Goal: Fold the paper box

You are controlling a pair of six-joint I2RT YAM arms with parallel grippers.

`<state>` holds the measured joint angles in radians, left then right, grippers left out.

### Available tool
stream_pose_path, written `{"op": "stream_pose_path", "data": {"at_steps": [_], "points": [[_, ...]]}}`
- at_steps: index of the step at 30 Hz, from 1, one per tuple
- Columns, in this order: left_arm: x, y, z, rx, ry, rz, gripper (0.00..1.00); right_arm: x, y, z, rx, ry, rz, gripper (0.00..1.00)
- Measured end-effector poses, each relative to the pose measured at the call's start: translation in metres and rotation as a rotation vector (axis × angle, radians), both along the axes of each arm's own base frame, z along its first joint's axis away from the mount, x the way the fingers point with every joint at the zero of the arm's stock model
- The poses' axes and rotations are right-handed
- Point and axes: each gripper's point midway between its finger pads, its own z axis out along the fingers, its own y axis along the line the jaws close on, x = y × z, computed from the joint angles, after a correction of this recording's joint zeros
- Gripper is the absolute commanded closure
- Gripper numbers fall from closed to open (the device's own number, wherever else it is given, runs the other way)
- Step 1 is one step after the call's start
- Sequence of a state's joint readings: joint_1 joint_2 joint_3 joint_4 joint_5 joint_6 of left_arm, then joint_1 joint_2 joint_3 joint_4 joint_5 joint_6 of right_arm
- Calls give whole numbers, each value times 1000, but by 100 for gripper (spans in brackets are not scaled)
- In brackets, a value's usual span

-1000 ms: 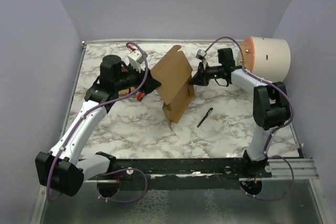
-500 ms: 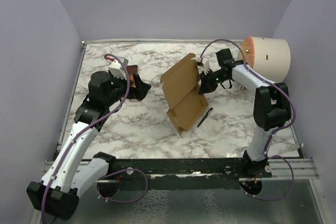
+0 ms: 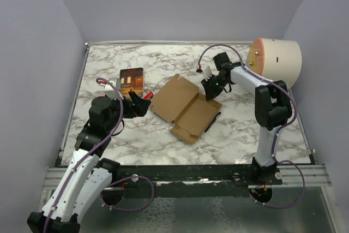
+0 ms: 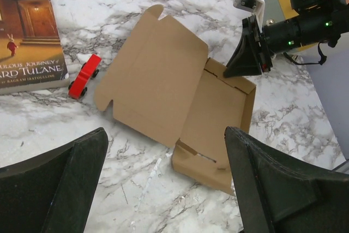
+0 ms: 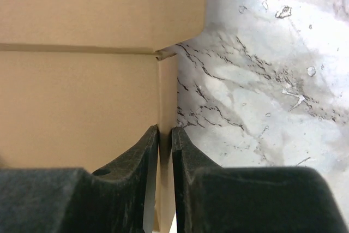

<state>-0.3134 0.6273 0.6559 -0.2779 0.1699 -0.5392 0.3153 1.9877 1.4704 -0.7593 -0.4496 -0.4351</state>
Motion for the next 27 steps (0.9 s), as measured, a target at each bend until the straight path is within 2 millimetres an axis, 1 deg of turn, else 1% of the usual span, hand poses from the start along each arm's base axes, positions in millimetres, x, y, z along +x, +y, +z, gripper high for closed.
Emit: {"op": "stream_pose_path", "data": {"at_steps": [7, 12, 13, 14, 16, 17, 24, 27], "points": [[-4, 0, -21, -20, 53, 11, 9, 0, -5, -10, -34, -3, -14, 80], [-5, -1, -26, -36, 62, 16, 10, -9, -9, -21, -41, 7, -8, 79], [-5, -1, -27, -39, 63, 17, 10, -11, -10, -23, -43, 10, -5, 79], [-5, -1, -28, -43, 64, 17, 10, -14, -11, -24, -44, 10, -2, 82], [-5, -1, -31, -51, 70, 20, 11, -16, -12, -24, -43, 0, 2, 95], [-6, -1, -32, -54, 73, 21, 11, -18, -13, -24, -44, -4, 5, 98], [-7, -5, -43, -86, 104, 18, 13, -24, -21, -23, -61, -52, -1, 99], [-7, -9, -56, -113, 139, 16, 13, -22, -23, -19, -65, -83, -12, 99]]}}
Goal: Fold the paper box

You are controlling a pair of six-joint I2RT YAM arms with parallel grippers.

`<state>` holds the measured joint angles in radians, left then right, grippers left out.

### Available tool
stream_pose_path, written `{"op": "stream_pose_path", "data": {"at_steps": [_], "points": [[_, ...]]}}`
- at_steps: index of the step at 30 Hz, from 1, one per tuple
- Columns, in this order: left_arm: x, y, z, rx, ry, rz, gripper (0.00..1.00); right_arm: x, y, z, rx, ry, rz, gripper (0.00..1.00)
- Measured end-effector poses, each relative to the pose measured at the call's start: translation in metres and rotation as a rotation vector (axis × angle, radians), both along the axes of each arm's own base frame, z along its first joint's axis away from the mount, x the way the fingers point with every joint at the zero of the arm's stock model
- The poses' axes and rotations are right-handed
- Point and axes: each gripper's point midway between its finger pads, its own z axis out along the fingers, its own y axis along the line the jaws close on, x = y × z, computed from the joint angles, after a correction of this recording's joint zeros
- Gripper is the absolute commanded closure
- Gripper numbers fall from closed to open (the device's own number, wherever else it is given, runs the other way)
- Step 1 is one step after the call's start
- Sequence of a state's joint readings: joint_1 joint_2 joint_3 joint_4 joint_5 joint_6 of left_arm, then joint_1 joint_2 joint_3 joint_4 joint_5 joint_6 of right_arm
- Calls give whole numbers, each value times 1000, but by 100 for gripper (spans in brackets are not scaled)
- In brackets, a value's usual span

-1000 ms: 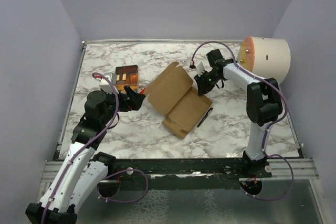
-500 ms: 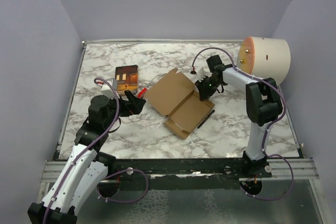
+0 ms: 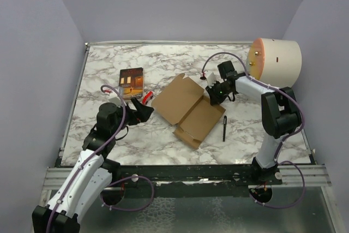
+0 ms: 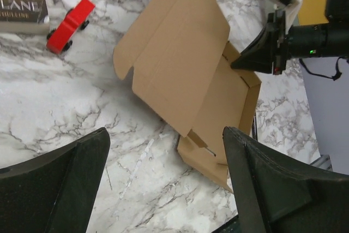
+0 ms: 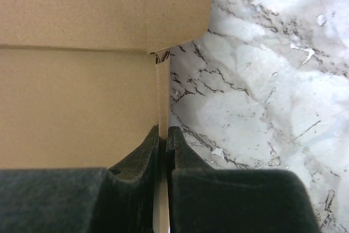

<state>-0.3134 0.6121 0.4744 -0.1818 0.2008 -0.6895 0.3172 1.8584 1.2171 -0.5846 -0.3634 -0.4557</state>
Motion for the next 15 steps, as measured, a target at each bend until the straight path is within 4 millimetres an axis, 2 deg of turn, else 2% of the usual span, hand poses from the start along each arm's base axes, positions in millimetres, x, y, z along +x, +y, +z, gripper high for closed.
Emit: {"op": "stream_pose_path", "data": {"at_steps": [5, 8, 15], "points": [[-6, -6, -40, -60, 96, 4, 13, 4, 2, 4, 15, -31, -9, 90], [-10, -8, -54, -94, 132, 7, 13, 3, 2, 3, 17, -27, -14, 86], [-5, -15, -57, -166, 128, 14, 13, 2, 5, 3, 34, -18, -13, 79]]}}
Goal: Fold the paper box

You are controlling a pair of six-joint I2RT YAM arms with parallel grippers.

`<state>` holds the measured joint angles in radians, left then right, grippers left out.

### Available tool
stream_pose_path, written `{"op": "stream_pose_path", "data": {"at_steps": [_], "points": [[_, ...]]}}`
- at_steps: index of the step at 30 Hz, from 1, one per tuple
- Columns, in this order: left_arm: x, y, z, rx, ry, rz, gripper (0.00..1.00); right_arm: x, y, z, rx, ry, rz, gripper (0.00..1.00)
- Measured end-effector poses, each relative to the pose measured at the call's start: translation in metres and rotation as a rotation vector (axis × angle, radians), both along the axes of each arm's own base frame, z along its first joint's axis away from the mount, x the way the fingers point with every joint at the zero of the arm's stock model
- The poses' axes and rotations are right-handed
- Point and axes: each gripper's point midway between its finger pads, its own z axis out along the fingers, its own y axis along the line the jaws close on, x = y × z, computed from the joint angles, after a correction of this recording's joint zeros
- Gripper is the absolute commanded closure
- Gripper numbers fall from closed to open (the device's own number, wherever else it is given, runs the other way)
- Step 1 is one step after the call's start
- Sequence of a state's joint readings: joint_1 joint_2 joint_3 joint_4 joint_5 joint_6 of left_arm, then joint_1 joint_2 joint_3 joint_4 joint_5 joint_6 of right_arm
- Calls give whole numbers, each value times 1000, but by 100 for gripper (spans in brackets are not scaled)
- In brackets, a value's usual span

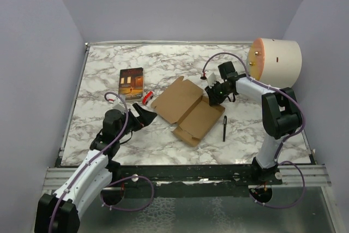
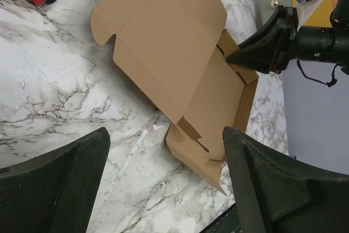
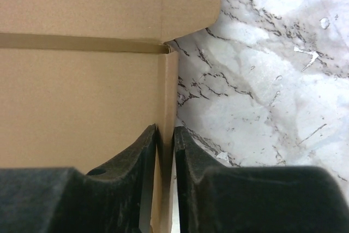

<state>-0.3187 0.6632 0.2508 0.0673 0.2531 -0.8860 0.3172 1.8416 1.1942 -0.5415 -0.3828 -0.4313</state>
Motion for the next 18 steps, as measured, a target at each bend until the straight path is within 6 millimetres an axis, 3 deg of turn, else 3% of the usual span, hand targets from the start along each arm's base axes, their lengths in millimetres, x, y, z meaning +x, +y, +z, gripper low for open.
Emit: {"op": "stream_pose_path", "data": {"at_steps": [18], "points": [[0, -11, -11, -24, 30, -15, 17, -10, -8, 11, 5, -49, -11, 79]]}}
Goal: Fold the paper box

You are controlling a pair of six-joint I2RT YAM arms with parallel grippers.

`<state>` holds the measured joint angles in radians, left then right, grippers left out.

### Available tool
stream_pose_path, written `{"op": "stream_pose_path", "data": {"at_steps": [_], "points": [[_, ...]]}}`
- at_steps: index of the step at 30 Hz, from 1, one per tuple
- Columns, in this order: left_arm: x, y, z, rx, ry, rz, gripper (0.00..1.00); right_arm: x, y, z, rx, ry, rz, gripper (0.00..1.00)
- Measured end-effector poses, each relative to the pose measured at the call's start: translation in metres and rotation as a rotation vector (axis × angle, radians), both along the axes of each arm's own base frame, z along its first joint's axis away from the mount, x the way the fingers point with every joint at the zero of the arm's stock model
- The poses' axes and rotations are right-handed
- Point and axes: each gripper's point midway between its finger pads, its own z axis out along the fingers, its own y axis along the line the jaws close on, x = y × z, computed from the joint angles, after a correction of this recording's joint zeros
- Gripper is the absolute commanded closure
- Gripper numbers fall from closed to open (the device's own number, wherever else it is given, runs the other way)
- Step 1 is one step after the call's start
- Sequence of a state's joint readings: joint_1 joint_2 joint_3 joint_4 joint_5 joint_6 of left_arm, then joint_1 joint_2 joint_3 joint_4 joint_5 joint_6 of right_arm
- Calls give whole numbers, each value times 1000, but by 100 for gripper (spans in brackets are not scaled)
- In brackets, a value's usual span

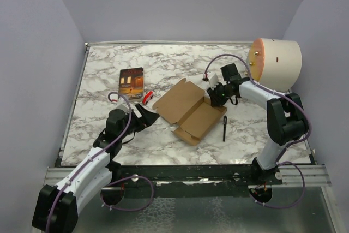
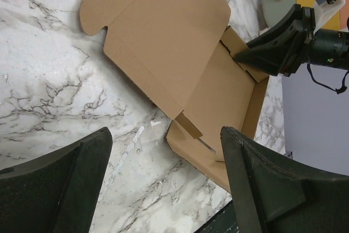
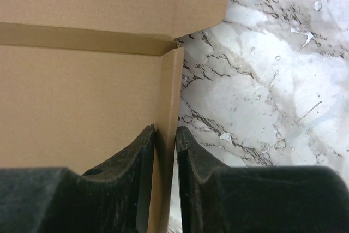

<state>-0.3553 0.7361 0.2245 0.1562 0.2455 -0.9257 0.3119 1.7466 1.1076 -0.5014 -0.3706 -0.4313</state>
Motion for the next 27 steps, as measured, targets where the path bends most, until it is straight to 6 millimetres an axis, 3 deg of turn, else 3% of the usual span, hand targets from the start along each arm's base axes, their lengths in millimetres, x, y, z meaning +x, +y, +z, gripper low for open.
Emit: {"op": "stream_pose_path", "data": {"at_steps": [3, 4, 16, 23, 27], "points": [[-2, -3, -5, 9, 13, -10, 17, 0, -3, -2, -10, 0, -4, 98], [-1, -4, -5, 12, 13, -7, 17, 0, -4, -3, -12, -1, -5, 99], [-9, -37, -31, 55, 68, -52, 17, 0, -2, -8, 2, -22, 0, 99], [5, -42, -40, 49, 73, 22, 17, -1, 1, -8, 25, -20, 3, 99], [13, -43, -43, 39, 71, 70, 22, -2, 2, -8, 34, -15, 8, 99]]}}
